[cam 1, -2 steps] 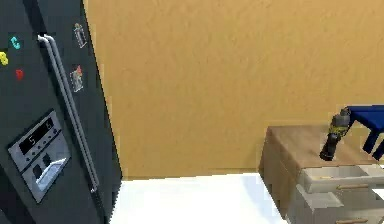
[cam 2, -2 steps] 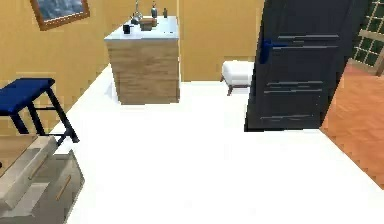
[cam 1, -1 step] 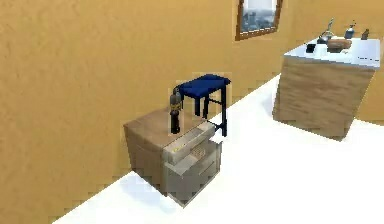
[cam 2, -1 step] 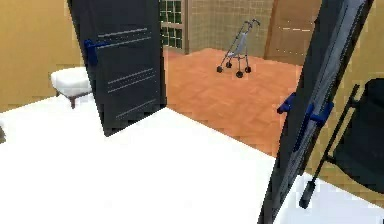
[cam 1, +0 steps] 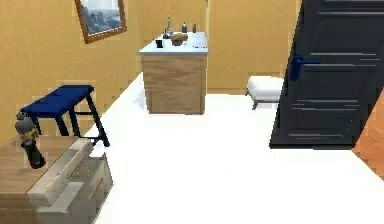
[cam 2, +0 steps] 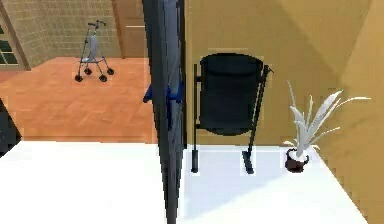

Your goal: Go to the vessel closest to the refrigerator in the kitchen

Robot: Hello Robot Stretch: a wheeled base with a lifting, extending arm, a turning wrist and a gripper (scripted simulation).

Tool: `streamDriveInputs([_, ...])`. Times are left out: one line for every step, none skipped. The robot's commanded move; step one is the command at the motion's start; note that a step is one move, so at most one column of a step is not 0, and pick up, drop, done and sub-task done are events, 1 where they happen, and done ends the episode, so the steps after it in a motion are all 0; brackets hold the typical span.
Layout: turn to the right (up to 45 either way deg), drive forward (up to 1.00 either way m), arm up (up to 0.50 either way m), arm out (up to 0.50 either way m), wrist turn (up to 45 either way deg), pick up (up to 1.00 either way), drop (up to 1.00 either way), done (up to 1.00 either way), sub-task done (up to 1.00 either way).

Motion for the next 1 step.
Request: streamDriveInputs([0.0, 1.0, 0.0, 0.0, 0.0, 0.0, 0.0, 0.0, 0.0])
